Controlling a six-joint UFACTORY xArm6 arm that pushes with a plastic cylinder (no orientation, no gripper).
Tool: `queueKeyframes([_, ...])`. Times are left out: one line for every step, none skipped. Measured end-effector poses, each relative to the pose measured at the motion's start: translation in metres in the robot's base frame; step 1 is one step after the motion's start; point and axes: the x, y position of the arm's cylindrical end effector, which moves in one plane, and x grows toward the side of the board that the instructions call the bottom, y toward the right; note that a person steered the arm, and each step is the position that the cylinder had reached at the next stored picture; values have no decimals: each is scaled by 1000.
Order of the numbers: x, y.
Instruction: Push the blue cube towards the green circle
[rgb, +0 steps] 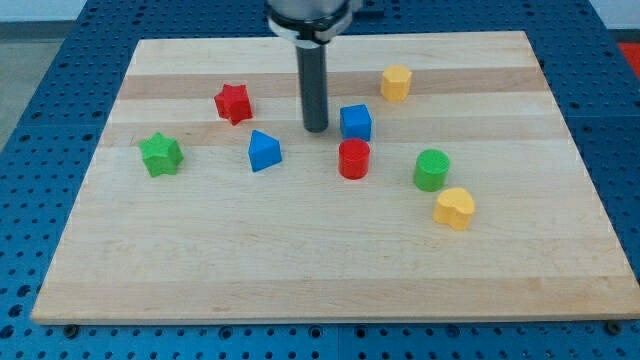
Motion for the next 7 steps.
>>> queueKeyframes([1,29])
queueKeyframes([8,45])
queueKeyframes([9,48])
queueKeyframes([9,48])
queueKeyframes([-7,38])
queueKeyframes([-43,36])
queueKeyframes([-70,39])
